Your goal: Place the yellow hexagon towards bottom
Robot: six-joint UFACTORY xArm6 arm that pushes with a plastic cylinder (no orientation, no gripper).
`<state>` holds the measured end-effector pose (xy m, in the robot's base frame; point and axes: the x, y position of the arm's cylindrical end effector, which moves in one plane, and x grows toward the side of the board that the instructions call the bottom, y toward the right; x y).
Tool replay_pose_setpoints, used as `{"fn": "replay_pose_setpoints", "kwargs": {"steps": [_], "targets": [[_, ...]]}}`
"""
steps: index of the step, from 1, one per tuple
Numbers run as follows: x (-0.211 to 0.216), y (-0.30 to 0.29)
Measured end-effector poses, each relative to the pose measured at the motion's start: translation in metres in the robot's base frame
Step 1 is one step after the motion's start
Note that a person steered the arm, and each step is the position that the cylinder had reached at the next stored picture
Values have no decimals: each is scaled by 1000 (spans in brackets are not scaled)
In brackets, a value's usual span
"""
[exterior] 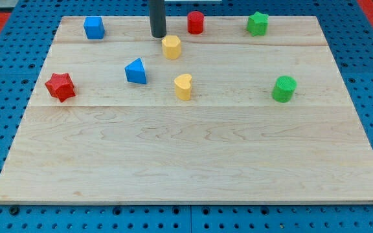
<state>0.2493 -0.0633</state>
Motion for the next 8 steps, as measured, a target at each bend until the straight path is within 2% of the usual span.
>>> {"fn": "replay_pose_setpoints", "kwargs": {"steps": [2,3,4,5,6,7,8], "targets": [[24,64],[42,19],[46,6],[81,31],[88,56],[99,109],[157,76]]}}
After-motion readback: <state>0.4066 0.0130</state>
